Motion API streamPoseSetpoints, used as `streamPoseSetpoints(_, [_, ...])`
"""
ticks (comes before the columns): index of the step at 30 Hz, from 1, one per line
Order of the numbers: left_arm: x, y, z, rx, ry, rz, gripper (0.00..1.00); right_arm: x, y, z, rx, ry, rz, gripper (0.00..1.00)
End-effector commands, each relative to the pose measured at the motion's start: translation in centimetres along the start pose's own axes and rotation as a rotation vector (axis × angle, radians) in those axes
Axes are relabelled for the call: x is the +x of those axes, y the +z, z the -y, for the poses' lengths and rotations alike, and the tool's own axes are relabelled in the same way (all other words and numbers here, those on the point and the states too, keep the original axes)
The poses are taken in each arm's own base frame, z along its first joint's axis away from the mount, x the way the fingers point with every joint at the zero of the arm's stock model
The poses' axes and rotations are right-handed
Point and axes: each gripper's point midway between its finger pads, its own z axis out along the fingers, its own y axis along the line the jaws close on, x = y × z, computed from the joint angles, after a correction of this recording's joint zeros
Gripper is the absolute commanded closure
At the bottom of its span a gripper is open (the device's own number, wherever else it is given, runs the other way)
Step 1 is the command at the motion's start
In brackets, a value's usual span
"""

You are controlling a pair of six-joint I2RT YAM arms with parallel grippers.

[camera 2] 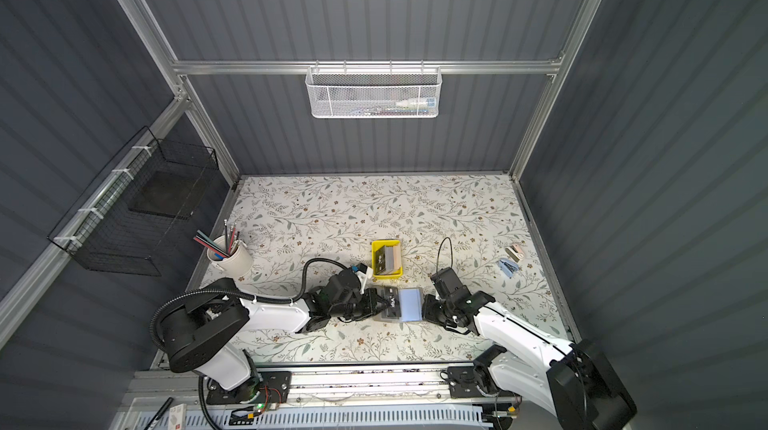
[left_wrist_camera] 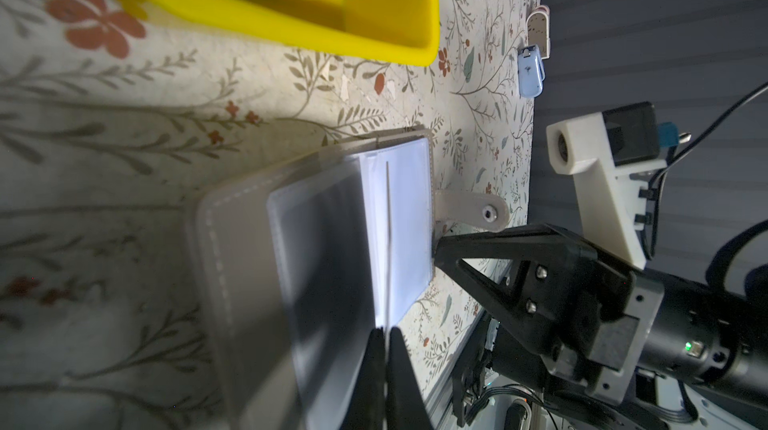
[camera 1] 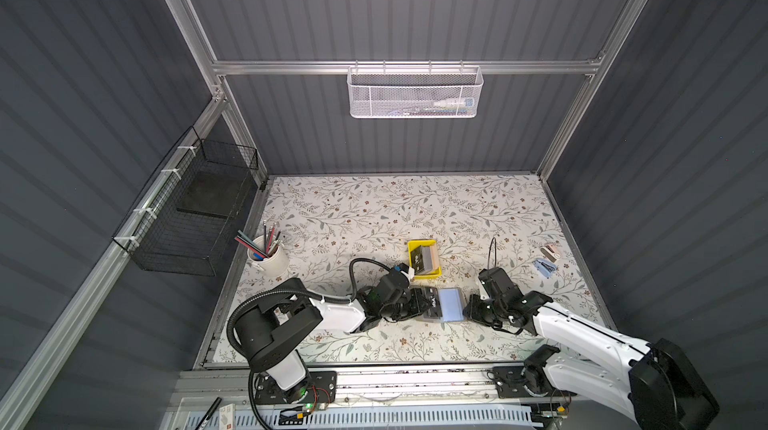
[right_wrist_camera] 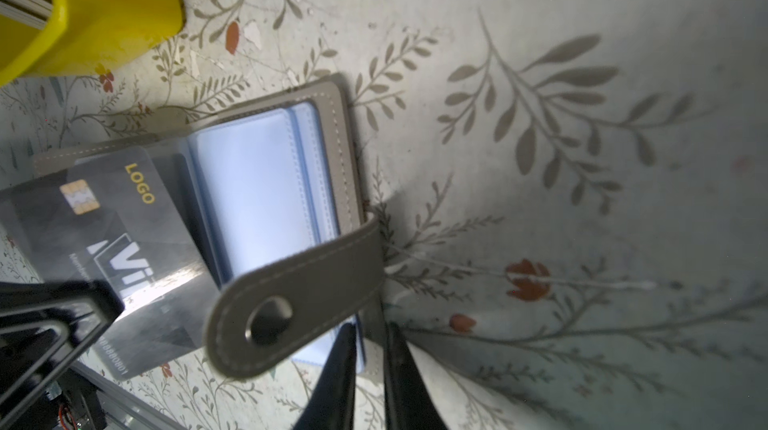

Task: Put the credit cards into the card holder

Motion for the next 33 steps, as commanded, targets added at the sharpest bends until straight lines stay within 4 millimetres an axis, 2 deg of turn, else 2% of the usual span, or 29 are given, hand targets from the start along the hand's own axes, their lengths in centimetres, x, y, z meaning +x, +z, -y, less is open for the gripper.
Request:
streamPoseSetpoints(1, [0.2, 0.4, 0.6, 0.012, 0.0, -0.017, 0.99, 0.1, 0.3, 0.5, 0.025, -0.017, 0.003, 0.84])
streamPoseSetpoints(24, [0.2, 1.1, -1.2, -0.02, -0.042, -0.052, 0.99, 0.7, 0.6, 1.3, 0.081, -0.031, -0.017, 0.86])
streamPoseSetpoints(33, [0.1, 1.3, -1.3, -0.002, -0.05, -0.061, 0.99, 0.7, 0.6, 1.5, 0.095, -0.032, -0.027, 0.86])
